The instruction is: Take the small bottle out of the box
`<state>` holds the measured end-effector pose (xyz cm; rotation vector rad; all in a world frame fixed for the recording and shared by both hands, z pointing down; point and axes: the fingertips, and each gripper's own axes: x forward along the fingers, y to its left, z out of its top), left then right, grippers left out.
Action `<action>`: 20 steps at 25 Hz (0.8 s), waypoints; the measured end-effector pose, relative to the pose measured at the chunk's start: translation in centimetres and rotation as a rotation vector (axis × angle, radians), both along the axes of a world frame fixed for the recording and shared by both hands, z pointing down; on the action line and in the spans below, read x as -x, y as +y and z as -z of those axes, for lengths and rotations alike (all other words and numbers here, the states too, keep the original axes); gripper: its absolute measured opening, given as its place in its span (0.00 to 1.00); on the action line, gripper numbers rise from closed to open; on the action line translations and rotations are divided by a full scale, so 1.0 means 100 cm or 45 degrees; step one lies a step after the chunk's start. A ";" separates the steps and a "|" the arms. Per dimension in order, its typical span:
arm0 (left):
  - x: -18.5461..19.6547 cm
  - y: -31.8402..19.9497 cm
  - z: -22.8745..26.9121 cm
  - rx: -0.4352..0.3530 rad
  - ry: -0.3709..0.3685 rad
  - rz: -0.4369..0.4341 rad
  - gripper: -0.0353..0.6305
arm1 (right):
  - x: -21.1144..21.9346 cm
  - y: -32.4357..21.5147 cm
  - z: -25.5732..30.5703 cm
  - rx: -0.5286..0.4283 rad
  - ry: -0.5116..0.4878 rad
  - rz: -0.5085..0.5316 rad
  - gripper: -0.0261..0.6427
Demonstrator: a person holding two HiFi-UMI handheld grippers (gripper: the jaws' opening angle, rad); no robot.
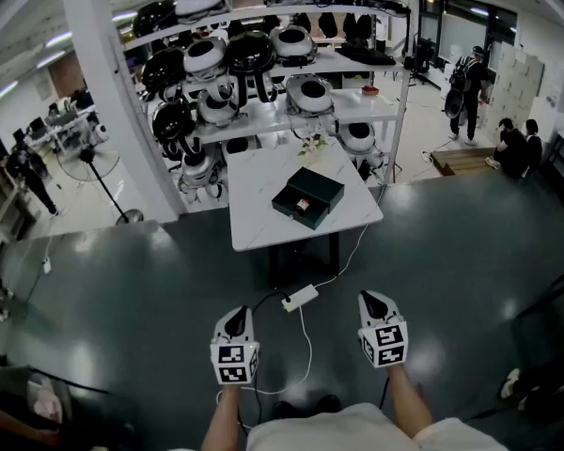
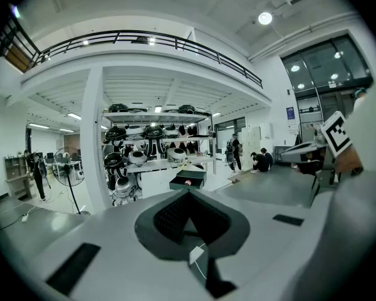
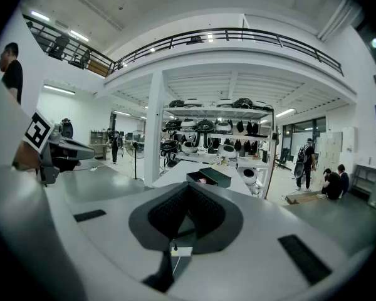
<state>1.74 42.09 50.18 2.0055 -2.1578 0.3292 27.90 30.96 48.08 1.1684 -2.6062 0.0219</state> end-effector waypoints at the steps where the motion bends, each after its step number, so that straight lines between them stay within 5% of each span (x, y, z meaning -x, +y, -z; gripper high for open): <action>1: -0.002 0.000 0.002 -0.003 -0.001 0.001 0.08 | -0.001 0.000 0.001 0.001 0.003 0.002 0.07; 20: -0.061 -0.007 0.009 0.011 -0.025 0.052 0.08 | -0.047 -0.008 -0.008 0.044 -0.028 0.093 0.07</action>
